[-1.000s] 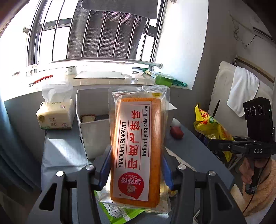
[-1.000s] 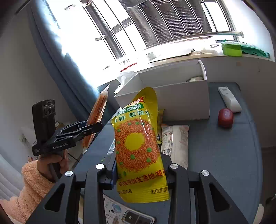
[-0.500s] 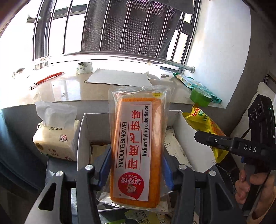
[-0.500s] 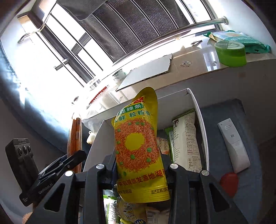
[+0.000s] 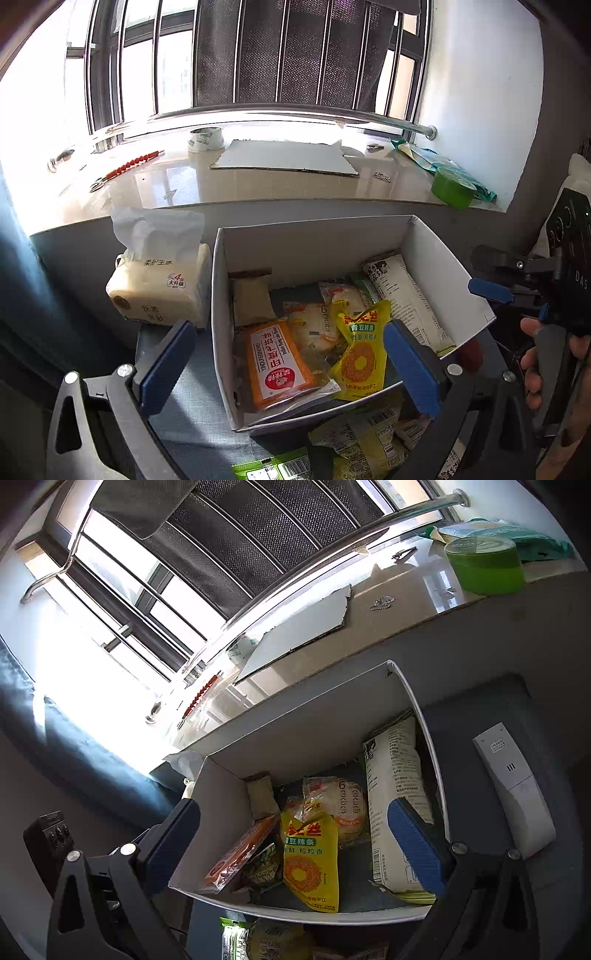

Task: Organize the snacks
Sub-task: 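Carry noodle bag into box with right gripper while left carries orange flying-cake pack in, then withdraw both grippers from the box back over the pile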

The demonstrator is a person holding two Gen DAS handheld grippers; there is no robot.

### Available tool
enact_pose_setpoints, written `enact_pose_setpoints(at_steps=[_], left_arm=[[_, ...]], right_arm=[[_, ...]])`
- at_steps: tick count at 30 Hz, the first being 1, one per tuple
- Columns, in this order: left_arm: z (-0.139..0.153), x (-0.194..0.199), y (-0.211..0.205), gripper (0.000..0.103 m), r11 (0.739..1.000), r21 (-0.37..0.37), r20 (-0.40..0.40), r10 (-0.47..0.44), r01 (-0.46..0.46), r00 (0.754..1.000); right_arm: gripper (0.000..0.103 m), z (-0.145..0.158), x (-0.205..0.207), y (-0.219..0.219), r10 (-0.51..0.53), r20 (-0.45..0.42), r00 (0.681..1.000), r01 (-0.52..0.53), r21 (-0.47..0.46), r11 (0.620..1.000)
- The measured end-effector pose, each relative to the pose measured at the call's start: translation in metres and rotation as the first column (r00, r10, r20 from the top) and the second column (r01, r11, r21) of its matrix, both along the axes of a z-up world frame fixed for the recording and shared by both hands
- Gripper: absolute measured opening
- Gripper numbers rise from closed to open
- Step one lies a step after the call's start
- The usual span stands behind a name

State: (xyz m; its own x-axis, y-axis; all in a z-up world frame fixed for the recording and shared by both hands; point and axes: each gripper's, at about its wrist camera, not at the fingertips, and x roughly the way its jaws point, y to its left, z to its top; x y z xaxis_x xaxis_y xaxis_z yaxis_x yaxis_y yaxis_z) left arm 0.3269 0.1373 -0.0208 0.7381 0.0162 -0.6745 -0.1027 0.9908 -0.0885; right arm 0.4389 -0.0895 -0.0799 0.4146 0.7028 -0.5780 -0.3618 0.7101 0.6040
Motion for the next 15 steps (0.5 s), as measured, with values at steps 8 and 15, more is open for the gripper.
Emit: enact_pose_setpoints(at_steps=[8, 15], left_arm=[[0.024, -0.102, -0.029, 0.103, 0.997, 0.045, 0.087, -0.066, 0.062, 0.994], [-0.004, -0.202, -0.057, 0.103, 0.998, -0.026, 0.127, -0.051, 0.055, 0.991]], right_arm=[[0.103, 0.036, -0.083, -0.021, 0.147, 0.133, 0.980, -0.144, -0.028, 0.989], [0.103, 0.014, -0.182, -0.056, 0.193, 0.200, 0.961, -0.180, -0.083, 0.980]])
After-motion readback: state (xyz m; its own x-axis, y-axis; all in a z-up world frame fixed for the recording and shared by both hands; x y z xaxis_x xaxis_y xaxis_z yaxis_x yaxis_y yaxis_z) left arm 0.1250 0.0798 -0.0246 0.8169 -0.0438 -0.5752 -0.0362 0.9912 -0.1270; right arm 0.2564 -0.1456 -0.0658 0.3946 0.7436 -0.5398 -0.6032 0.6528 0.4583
